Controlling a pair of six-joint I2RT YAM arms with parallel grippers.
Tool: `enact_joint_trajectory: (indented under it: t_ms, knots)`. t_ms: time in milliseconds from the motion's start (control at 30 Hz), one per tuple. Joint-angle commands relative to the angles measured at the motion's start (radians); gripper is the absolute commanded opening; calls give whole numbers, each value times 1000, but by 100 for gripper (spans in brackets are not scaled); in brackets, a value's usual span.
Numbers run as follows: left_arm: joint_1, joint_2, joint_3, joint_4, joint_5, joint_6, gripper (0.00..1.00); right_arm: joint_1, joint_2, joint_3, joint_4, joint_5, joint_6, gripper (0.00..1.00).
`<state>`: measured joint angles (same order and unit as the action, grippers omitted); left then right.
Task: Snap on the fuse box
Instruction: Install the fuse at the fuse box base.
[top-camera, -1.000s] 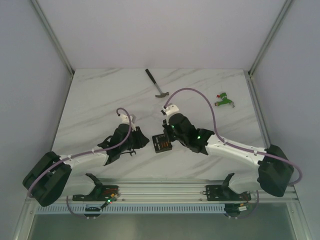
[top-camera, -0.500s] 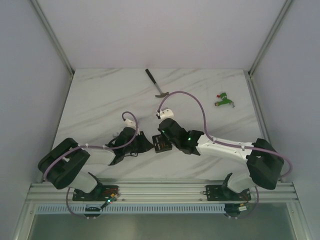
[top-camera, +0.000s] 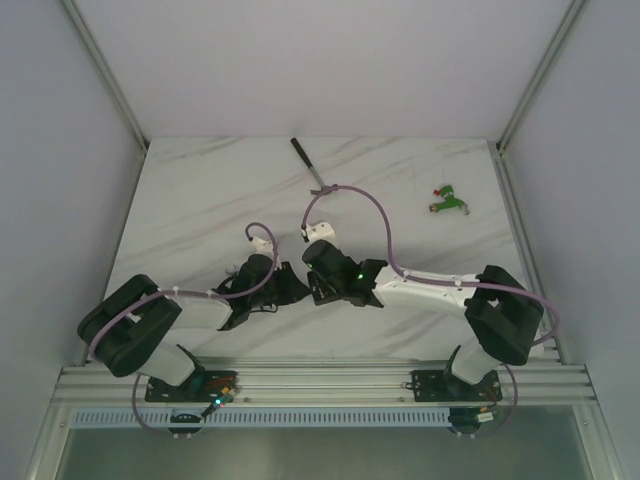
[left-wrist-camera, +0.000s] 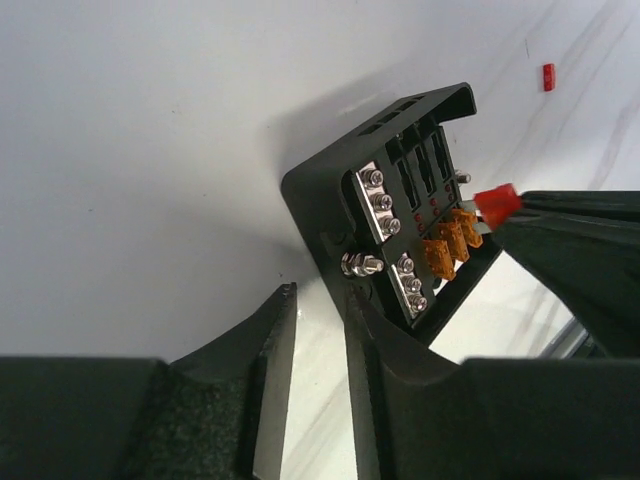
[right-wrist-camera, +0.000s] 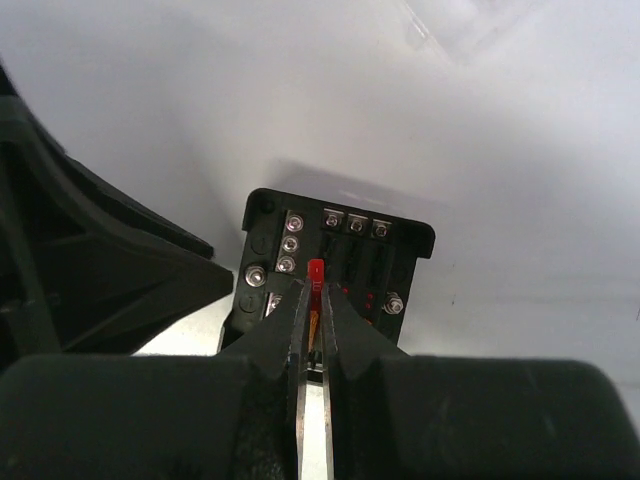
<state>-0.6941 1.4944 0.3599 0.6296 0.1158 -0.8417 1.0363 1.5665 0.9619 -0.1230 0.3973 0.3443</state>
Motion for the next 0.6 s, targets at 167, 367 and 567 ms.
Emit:
enact_joint_trajectory:
  t_ms: [167, 367, 567]
  knots:
    - [10, -197, 17, -226, -157, 114, 55, 11, 59, 37, -13, 89, 19, 0]
    - [33, -300, 18, -296, -268, 208, 75, 10, 82, 40, 7, 100, 32, 0]
    - [56, -373, 14, -340, -399, 287, 97, 20, 99, 35, 27, 122, 61, 0]
